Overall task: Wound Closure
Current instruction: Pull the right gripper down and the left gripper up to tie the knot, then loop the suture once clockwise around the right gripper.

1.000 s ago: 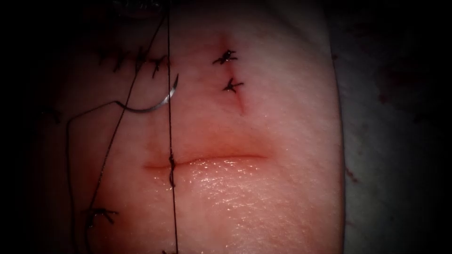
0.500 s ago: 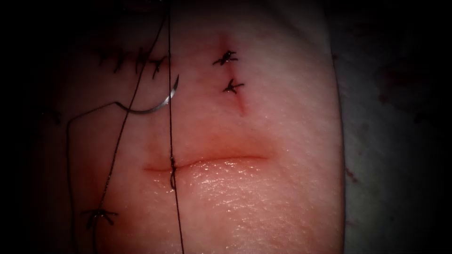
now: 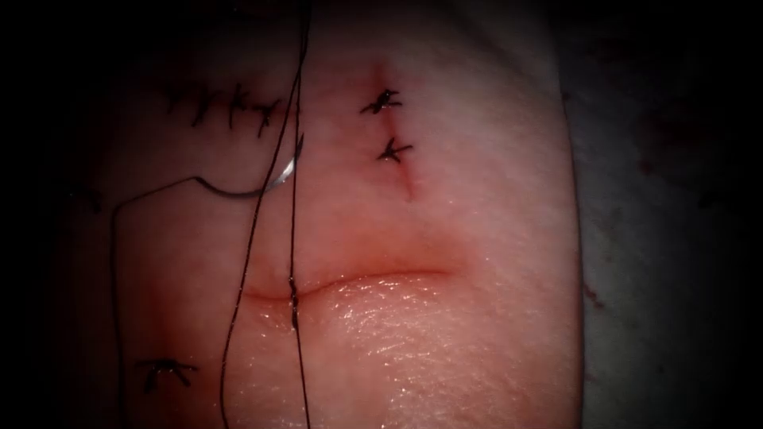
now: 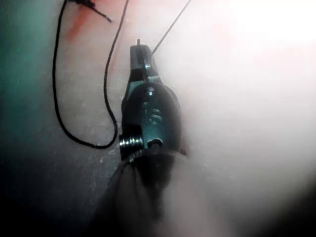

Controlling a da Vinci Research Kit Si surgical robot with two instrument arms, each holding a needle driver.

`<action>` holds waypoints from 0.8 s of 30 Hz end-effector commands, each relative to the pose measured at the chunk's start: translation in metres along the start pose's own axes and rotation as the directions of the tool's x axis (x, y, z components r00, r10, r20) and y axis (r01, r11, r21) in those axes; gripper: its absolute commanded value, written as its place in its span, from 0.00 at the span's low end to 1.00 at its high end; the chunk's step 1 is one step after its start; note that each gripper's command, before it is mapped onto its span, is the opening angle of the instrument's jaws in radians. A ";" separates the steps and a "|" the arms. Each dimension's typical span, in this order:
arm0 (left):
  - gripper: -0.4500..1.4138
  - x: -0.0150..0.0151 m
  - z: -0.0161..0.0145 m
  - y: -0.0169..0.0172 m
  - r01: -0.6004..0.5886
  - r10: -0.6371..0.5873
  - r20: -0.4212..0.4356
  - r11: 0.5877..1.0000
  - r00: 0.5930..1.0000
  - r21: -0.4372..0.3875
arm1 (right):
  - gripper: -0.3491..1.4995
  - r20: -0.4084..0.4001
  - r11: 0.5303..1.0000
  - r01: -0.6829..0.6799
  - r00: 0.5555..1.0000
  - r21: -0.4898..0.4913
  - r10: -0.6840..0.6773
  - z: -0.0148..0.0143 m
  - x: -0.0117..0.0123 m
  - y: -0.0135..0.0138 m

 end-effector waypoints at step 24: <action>0.00 0.0053 -0.0135 -0.0009 0.217 -0.423 -0.462 0.874 0.780 -0.435 | 0.92 -0.169 0.969 0.123 0.982 0.215 -0.088 0.0034 0.0074 0.0043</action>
